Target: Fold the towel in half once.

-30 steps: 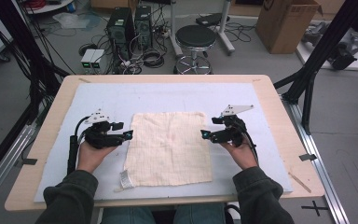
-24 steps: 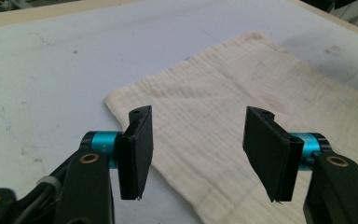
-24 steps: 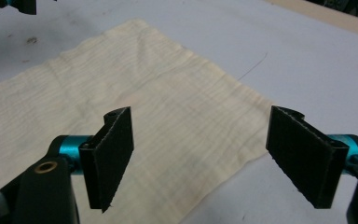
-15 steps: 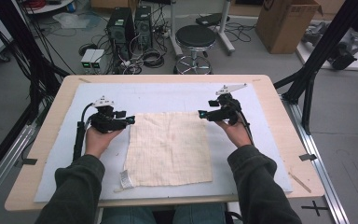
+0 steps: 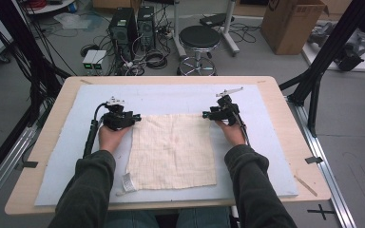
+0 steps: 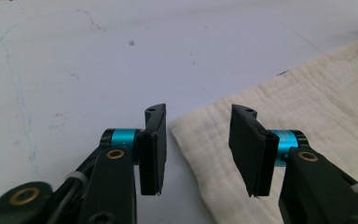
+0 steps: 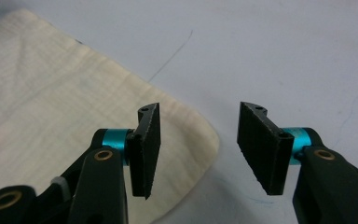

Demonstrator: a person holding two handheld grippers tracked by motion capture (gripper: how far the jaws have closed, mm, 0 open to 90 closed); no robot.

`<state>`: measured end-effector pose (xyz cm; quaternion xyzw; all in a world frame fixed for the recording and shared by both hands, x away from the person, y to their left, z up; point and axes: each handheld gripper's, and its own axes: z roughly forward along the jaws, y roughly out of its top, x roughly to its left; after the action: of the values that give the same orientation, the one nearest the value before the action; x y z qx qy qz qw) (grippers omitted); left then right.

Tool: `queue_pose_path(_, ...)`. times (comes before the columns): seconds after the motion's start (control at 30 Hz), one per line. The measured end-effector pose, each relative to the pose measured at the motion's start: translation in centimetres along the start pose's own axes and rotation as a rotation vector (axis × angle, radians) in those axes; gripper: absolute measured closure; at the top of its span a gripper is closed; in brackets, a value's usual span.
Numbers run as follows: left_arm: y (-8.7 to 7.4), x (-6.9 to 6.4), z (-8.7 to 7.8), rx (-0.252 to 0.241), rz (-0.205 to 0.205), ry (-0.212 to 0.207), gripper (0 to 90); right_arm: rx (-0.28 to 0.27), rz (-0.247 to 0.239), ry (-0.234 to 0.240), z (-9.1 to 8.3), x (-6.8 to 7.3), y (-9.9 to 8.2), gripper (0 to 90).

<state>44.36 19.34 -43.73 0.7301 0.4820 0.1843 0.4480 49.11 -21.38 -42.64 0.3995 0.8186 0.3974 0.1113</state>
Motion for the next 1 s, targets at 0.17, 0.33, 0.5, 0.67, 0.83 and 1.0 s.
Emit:
queue_pose_path(0.17,-0.6,0.2,1.0,0.052,-0.015,0.017,58.1,0.031,0.013,-0.024,0.8,-0.2,-0.4,52.7)
queue_pose_path(0.33,-0.7,0.4,1.1,0.054,-0.049,0.02,61.7,0.06,0.007,-0.048,1.2,0.0,-0.6,63.4)
queue_pose_path(0.5,-0.7,0.3,1.1,0.057,-0.043,0.005,76.4,0.072,-0.009,-0.031,1.4,0.4,-0.5,81.9)
queue_pose_path(0.67,-0.6,0.3,0.9,0.062,-0.042,-0.008,87.4,0.072,0.002,-0.008,1.2,0.5,-0.4,85.4)
queue_pose_path(0.83,0.0,0.3,-0.1,0.012,-0.027,-0.017,87.9,0.03,-0.013,0.017,0.2,0.7,0.1,85.6)
queue_pose_path(1.0,0.5,0.3,-1.4,-0.02,-0.012,-0.036,88.0,0.013,-0.032,0.033,-0.6,0.9,0.4,85.8)
